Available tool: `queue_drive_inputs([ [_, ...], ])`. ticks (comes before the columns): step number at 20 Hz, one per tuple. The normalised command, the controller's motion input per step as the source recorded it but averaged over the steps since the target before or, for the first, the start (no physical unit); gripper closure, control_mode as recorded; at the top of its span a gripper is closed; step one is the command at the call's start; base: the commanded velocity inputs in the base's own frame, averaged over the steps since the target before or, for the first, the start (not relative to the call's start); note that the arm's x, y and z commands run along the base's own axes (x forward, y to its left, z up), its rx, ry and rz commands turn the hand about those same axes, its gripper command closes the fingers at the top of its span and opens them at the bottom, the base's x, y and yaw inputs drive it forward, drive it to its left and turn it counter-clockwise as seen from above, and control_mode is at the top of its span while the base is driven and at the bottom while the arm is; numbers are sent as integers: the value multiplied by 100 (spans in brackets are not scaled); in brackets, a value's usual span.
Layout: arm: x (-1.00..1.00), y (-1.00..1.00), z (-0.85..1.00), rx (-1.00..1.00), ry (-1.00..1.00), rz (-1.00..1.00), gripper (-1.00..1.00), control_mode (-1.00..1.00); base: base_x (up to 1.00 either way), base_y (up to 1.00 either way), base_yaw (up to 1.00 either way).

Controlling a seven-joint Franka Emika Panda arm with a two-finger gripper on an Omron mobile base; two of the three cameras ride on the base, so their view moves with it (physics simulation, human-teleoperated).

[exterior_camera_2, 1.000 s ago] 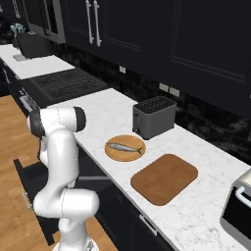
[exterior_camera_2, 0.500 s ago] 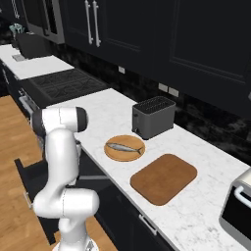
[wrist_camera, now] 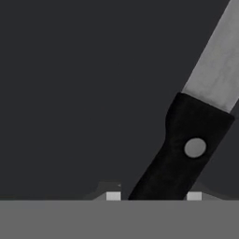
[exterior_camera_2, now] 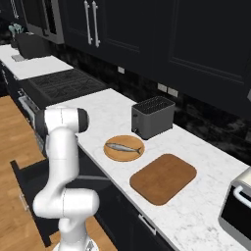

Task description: Pick up the knife from the drawer and place it on the cutting board. Then place the meat from the plate to the cutting board.

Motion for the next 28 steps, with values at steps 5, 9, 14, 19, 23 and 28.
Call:
queue_drive_inputs([
  [5,-74,31,-27,0,-5,0,100,-100,0,0,0],
  [9,-85,9,4,0,-11,0,100,-100,0,0,0],
  [14,-18,8,74,0,-1,0,100,-100,0,0,0],
  [19,0,35,100,-1,0,8,100,-100,0,0,0],
  [23,-10,52,100,0,3,13,100,-100,0,0,0],
  [28,-22,29,100,0,1,19,100,-100,0,0,0],
])
